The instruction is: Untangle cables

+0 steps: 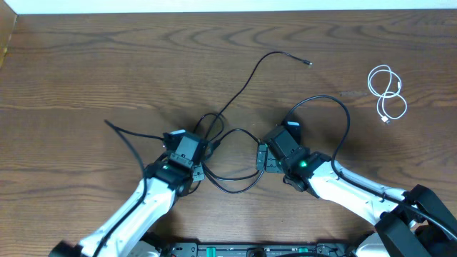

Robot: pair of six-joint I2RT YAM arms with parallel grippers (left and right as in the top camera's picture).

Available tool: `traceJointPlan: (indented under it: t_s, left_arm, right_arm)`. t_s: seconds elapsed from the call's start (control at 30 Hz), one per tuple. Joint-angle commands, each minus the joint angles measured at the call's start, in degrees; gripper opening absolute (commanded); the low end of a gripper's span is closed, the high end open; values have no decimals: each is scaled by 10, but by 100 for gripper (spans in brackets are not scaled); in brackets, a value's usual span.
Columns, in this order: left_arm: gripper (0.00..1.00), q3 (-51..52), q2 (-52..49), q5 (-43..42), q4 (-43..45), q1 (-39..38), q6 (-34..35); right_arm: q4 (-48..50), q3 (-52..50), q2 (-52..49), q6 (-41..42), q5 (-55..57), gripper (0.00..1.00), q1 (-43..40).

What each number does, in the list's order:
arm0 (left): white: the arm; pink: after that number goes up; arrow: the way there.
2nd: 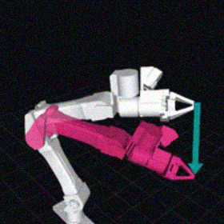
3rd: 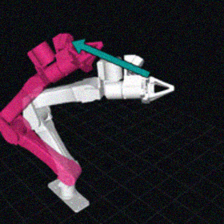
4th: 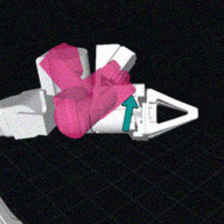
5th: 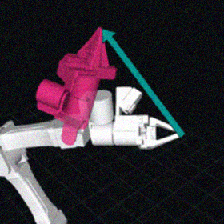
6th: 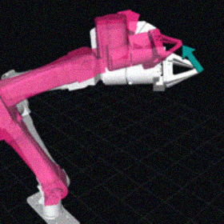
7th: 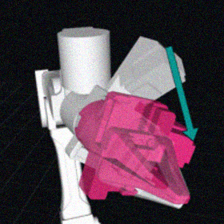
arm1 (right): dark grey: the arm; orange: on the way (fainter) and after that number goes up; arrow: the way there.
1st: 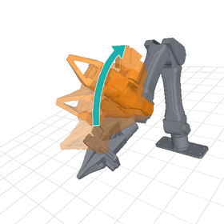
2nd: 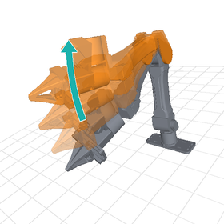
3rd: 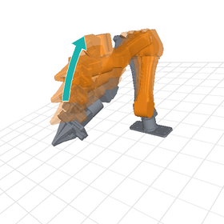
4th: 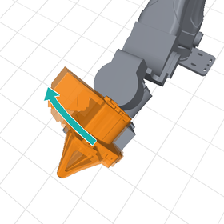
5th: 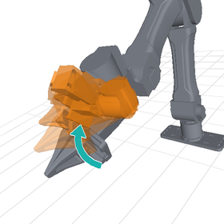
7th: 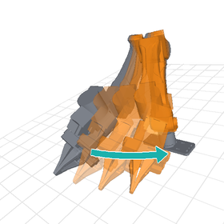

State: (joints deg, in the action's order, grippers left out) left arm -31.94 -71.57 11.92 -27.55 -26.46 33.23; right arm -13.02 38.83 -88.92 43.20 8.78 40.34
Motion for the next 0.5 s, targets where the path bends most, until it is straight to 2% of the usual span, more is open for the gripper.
traceJointPlan:
  t_s: [0.0,0.07,0.17,0.37,0.47]
  left_arm:
    - [40,-2,-35,-10,11,1,5]
    - [46,-2,-49,-21,27,1,5]
    - [51,-2,-61,-53,56,1,5]
    - [52,-2,-63,-57,69,1,4]
    - [52,-12,-50,-46,49,4,-17]
  right_arm:
    - [-1,5,-6,5,7,99,-2]
    - [-1,5,-6,5,7,99,-2]
    - [0,5,-6,5,7,99,-2]
    - [-1,5,-6,5,7,99,-2]
    - [-1,5,-6,5,7,99,-2]
